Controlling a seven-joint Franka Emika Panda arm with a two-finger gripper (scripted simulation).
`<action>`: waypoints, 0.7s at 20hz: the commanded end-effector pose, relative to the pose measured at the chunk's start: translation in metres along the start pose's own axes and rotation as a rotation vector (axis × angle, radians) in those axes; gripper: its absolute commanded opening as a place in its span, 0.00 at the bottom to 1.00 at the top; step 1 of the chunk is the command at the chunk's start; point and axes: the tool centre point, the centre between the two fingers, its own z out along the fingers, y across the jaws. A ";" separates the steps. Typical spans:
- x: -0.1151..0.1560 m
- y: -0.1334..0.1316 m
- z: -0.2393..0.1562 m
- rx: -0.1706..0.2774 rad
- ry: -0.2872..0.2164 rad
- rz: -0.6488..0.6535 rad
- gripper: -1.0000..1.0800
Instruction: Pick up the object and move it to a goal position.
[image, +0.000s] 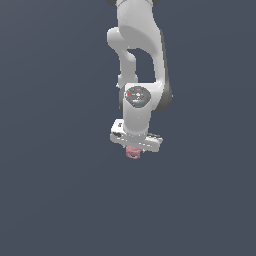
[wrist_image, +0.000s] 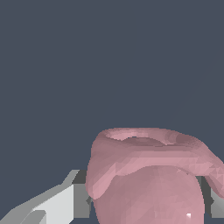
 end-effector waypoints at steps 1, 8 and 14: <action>-0.009 0.001 -0.020 0.001 0.001 0.000 0.00; -0.039 0.004 -0.080 0.001 0.001 0.000 0.00; -0.065 0.006 -0.135 0.000 0.001 0.000 0.00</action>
